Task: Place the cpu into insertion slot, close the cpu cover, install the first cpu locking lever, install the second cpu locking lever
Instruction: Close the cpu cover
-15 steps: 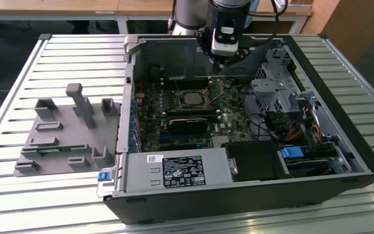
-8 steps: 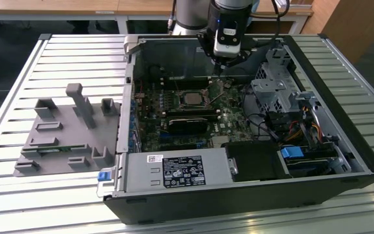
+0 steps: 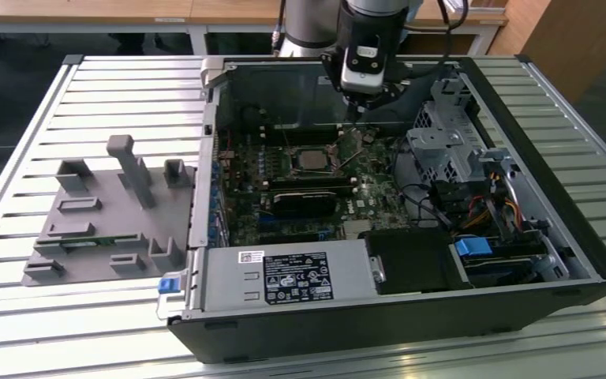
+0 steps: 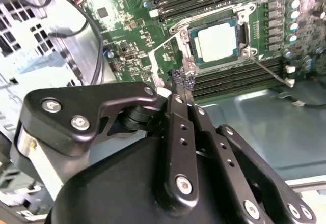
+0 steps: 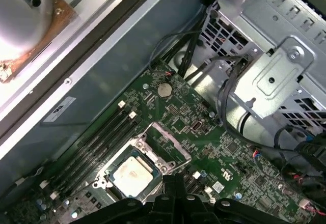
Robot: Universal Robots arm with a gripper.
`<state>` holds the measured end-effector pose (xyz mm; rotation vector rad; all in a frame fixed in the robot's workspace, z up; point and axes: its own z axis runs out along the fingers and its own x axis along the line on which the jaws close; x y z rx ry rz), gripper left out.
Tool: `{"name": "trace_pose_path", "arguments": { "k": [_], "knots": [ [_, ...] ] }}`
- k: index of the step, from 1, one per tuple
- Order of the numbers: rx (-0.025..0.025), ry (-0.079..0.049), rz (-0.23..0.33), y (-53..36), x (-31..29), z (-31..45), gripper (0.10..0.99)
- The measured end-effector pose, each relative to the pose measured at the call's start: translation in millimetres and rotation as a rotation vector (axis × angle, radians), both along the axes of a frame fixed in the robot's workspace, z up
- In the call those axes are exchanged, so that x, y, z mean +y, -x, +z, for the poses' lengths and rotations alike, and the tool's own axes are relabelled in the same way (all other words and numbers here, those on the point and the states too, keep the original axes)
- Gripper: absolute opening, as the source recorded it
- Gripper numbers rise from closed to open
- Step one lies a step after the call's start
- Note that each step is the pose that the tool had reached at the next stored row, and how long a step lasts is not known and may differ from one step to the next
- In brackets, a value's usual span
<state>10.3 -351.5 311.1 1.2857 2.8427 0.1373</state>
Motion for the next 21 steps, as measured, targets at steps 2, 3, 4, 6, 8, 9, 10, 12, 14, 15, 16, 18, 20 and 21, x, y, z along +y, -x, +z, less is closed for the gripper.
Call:
{"name": "trace_pose_path", "arguments": {
  "k": [2, 3, 4, 6, 8, 9, 10, 12, 14, 15, 16, 18, 20, 21],
  "knots": [
    [0.0000, 0.000, -0.022, 0.0, 0.2, -1.5, 0.106],
    [0.0000, 0.000, -0.024, 0.0, 0.2, -2.7, 0.106],
    [0.0000, 0.000, -0.024, 0.0, 0.2, -3.8, 0.106],
    [0.0000, 0.000, -0.023, -0.5, 0.4, -5.8, 0.106],
    [0.0000, 0.000, -0.023, -2.0, 0.5, -7.6, 0.106],
    [0.0000, 0.000, -0.023, -4.0, 0.6, -8.2, 0.106],
    [0.0000, 0.000, -0.023, -5.9, 0.8, -8.5, 0.106],
    [0.0000, 0.000, -0.023, -9.2, 1.2, -9.1, 0.106],
    [0.0000, 0.000, -0.023, -11.1, 1.7, -9.7, 0.106],
    [0.0000, 0.000, -0.028, -11.6, 2.0, -10.0, 0.106],
    [-0.0001, 0.000, -0.039, -11.7, 2.1, -10.5, 0.106],
    [0.0000, 0.000, -0.072, -11.7, 2.1, -11.5, 0.106],
    [-0.0001, 0.000, -0.108, -11.7, 2.1, -12.9, 0.106],
    [0.0000, 0.000, -0.123, -11.7, 2.1, -13.8, 0.106]
  ]
}}
